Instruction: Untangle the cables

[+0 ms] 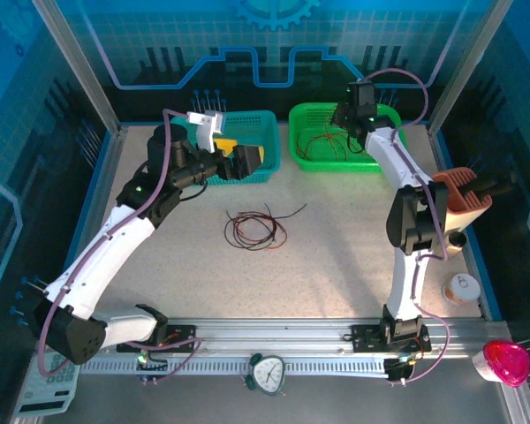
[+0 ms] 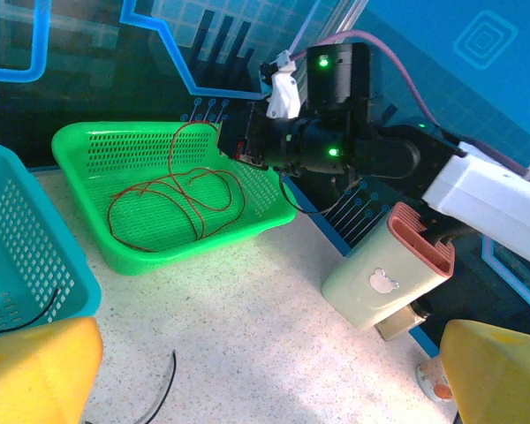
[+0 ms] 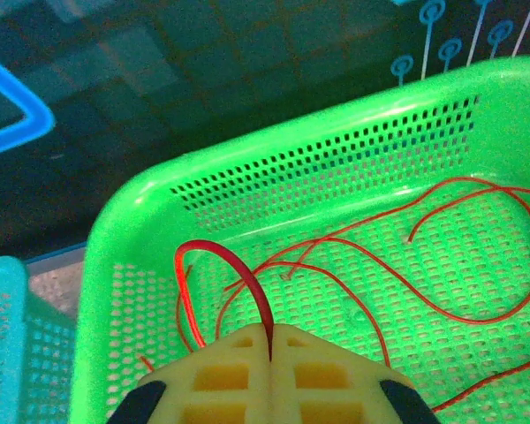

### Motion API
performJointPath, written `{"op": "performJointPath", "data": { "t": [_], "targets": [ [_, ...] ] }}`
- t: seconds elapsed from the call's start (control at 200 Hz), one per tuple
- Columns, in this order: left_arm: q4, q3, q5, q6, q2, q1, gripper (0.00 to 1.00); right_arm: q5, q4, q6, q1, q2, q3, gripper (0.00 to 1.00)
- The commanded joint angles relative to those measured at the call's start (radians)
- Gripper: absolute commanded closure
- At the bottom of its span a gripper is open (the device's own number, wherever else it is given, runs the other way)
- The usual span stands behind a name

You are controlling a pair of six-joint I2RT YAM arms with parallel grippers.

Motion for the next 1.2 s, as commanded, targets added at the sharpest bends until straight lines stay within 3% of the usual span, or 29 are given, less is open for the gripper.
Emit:
{"op": "performJointPath", "data": {
  "t": [0.0, 0.15, 0.275, 0.37, 0.815, 1.045, 1.195],
  "targets": [
    [0.001, -0.004, -0.009, 0.003, -0.014, -0.007, 0.01, -0.027, -0.097, 0.035, -0.051, 0.075, 0.066, 1.00],
    [0.003, -0.010, -0.006, -0.004, -0.016, -0.007, 0.01, -0.063, -0.170, 0.045, -0.087, 0.142, 0.133, 0.99],
    [0.006, -0.013, -0.009, -0.012, -0.018, -0.008, 0.01, -0.092, -0.189, 0.044, -0.099, 0.151, 0.157, 0.64],
    [0.009, -0.014, -0.007, -0.020, -0.018, -0.009, 0.01, -0.098, -0.190, 0.039, -0.100, 0.137, 0.159, 0.53],
    [0.009, -0.019, -0.017, -0.025, -0.021, -0.024, 0.01, -0.211, -0.078, 0.079, -0.088, -0.031, 0.023, 0.48],
    [0.031, -0.122, -0.083, -0.011, -0.035, -0.024, 0.01, -0.267, 0.060, 0.038, 0.032, -0.243, -0.224, 0.48],
    [0.055, -0.236, -0.204, -0.022, -0.078, -0.017, 0.01, -0.282, 0.150, -0.012, 0.146, -0.386, -0.461, 0.49]
  ]
}}
